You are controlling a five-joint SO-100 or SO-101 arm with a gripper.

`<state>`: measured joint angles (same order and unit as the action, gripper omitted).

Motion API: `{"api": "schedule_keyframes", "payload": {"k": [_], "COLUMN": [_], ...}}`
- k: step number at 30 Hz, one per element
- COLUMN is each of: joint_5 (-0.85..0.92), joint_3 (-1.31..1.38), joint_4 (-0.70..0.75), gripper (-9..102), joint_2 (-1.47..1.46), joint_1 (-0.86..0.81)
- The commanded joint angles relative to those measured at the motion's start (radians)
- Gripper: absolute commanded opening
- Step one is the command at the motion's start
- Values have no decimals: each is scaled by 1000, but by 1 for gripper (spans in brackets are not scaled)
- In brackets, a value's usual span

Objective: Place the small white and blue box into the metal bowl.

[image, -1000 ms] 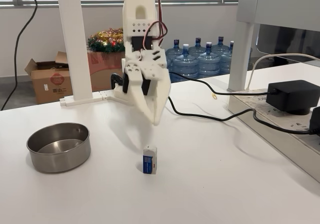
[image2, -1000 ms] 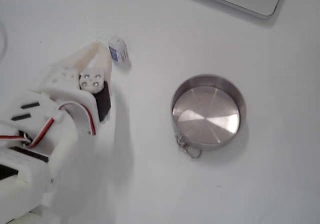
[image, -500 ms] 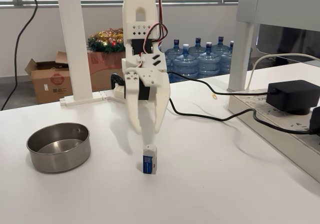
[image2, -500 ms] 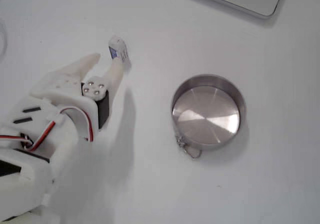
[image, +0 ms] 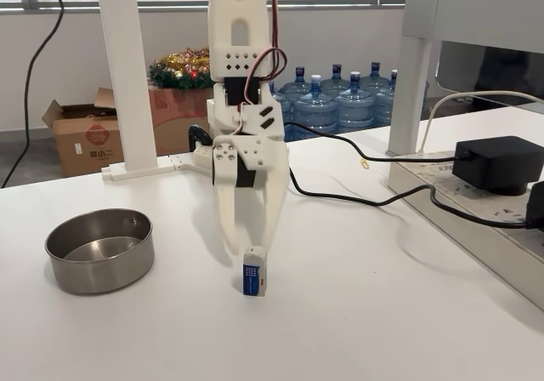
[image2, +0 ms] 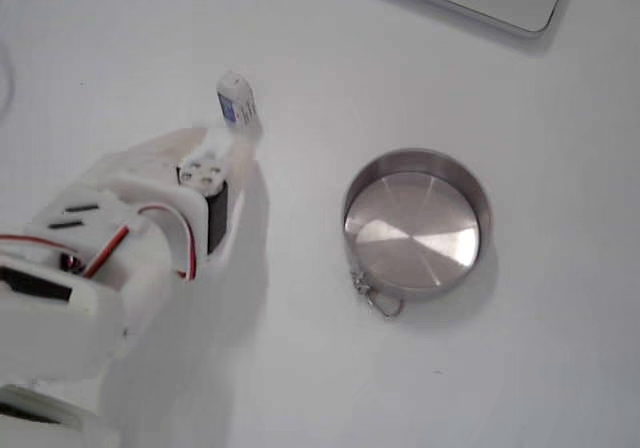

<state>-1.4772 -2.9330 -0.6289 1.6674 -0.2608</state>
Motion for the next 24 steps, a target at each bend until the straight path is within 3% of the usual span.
{"api": "schedule_keyframes", "payload": {"k": [1, 18, 24], "joint_5": [-8, -11, -87], "joint_3": [61, 123, 181], "joint_4": [-14, -14, -14], "gripper": [12, 19, 19], "joint_2": [-34, -71, -138], "joint_1": [6, 6, 9]}}
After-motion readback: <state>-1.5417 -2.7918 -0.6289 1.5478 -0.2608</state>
